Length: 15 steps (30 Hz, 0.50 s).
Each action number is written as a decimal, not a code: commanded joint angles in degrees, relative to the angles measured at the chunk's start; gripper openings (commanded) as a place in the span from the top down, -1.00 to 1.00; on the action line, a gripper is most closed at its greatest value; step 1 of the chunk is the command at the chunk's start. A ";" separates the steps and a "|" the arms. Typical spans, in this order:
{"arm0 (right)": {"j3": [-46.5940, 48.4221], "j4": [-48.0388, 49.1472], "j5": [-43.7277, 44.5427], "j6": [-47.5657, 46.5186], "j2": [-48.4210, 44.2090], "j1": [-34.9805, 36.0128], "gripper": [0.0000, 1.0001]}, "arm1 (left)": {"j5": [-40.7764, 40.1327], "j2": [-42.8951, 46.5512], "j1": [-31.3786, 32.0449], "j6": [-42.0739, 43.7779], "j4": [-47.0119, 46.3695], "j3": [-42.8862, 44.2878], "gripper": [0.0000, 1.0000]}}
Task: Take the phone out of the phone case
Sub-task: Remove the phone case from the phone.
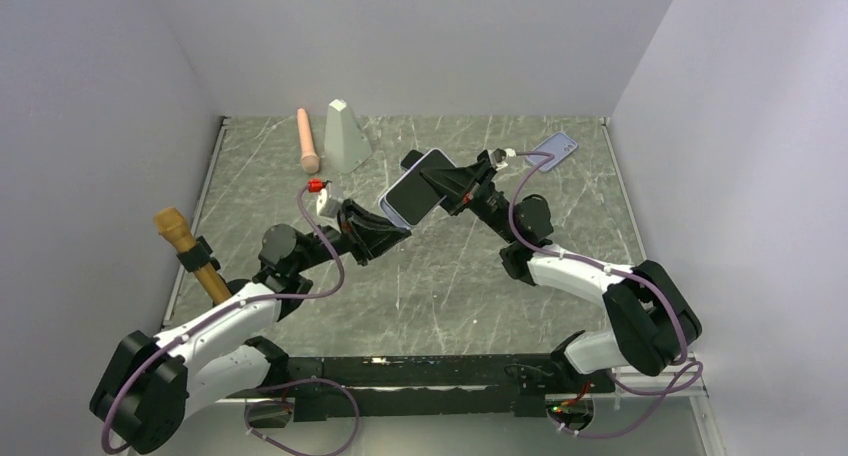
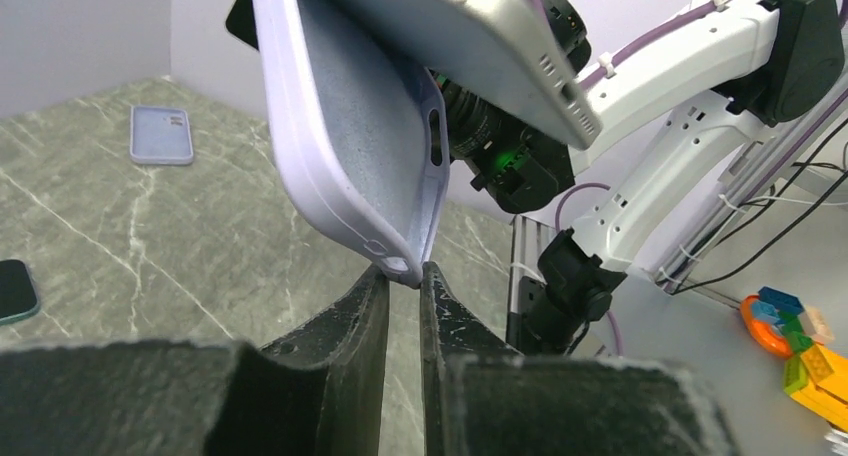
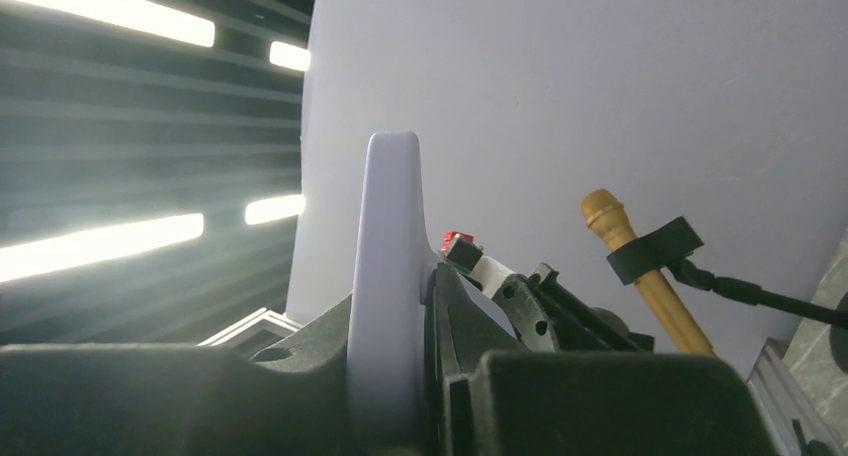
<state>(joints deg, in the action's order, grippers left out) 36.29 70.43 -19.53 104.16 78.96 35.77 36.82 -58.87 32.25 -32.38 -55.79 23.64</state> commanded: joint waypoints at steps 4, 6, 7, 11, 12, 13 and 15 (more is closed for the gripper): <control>0.92 12.64 -9.04 2.23 -2.18 -3.18 1.00 | -0.10 6.13 -2.54 -3.77 24.13 2.90 0.01; 0.72 10.48 -9.87 0.22 -2.13 -4.35 1.00 | 1.16 10.66 -2.50 -4.48 28.15 3.18 -0.23; 0.83 9.43 -10.61 -0.95 -2.02 -4.75 1.00 | 2.40 13.52 -2.50 -4.91 29.56 3.48 -0.32; 3.76 5.10 -15.28 -6.35 -0.95 -5.40 1.00 | 6.14 18.43 -1.94 -6.06 39.62 8.04 -0.53; 4.57 4.04 -16.45 -7.69 -0.73 -5.52 1.00 | 6.99 18.74 -1.96 -6.48 42.44 9.86 -0.51; 5.73 1.84 -18.04 -9.46 -0.53 -5.53 1.00 | 8.09 18.77 -1.96 -7.24 44.56 11.73 -0.48; 7.14 -2.87 -19.76 -13.11 -0.58 -5.56 1.00 | 10.11 18.54 -1.89 -10.25 45.21 14.49 -0.45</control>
<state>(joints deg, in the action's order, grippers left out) 37.60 69.95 -33.87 98.04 79.09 30.39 41.95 -40.69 30.22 -38.33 -18.04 31.33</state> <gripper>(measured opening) 0.192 0.738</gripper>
